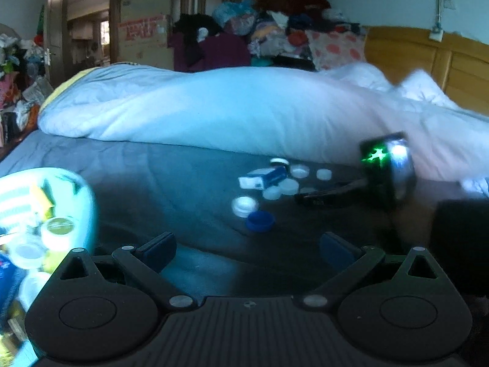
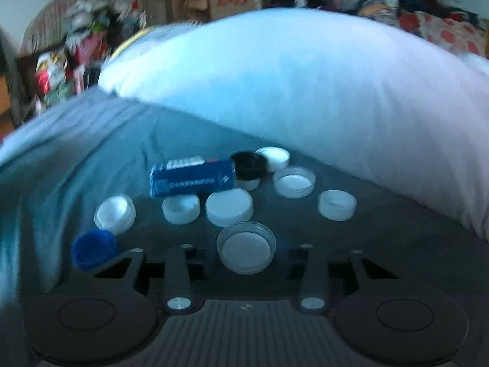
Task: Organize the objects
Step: 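Grasp a clear white cap with the right tool while the left tool grasps the blue cap, then carry the blue cap and white cap over the teal basket and open both tools, then move both open tools back toward the caps on the bed, then grasp a clear white cap with the left tool while the right tool grasps another white cap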
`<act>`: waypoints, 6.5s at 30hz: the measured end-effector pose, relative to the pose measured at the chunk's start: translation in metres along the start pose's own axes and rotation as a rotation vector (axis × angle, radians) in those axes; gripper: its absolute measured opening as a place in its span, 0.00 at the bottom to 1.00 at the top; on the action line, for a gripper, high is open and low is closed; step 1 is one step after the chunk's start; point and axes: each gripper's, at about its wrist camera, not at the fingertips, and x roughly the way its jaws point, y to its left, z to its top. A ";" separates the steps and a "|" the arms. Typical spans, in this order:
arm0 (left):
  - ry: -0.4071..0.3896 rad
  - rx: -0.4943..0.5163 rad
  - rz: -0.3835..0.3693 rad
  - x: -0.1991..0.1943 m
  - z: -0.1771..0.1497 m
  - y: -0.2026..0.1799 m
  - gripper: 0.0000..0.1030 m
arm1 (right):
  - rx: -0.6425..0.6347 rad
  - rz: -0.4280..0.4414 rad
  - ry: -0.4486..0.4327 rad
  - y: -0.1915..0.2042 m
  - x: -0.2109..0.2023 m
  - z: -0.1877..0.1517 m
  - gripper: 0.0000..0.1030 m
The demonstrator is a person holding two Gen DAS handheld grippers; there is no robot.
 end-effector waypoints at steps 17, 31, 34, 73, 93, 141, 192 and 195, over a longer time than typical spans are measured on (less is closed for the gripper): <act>0.079 0.009 0.042 0.171 -0.012 -0.025 0.69 | 0.167 0.026 -0.034 -0.037 -0.125 -0.091 0.42; -0.032 -0.010 0.044 0.059 0.017 -0.039 0.38 | 0.149 0.034 -0.125 -0.030 -0.162 -0.067 0.41; -0.086 -0.022 0.096 0.009 0.033 -0.028 0.38 | 0.137 0.054 -0.165 -0.016 -0.180 -0.045 0.41; 0.083 -0.359 0.566 -0.209 0.016 0.235 0.38 | -0.264 0.620 -0.013 0.369 -0.253 0.161 0.42; 0.080 -0.339 0.569 -0.200 0.022 0.233 0.38 | -0.273 0.625 -0.006 0.368 -0.247 0.155 0.42; 0.108 -0.340 0.573 -0.182 0.014 0.236 0.38 | -0.260 0.625 0.003 0.375 -0.228 0.150 0.42; 0.055 0.071 0.102 0.172 0.002 -0.014 0.74 | 0.218 0.005 -0.104 -0.031 -0.172 -0.131 0.92; 0.087 0.038 0.120 0.193 0.000 -0.011 0.67 | 0.235 0.010 -0.100 -0.032 -0.167 -0.135 0.92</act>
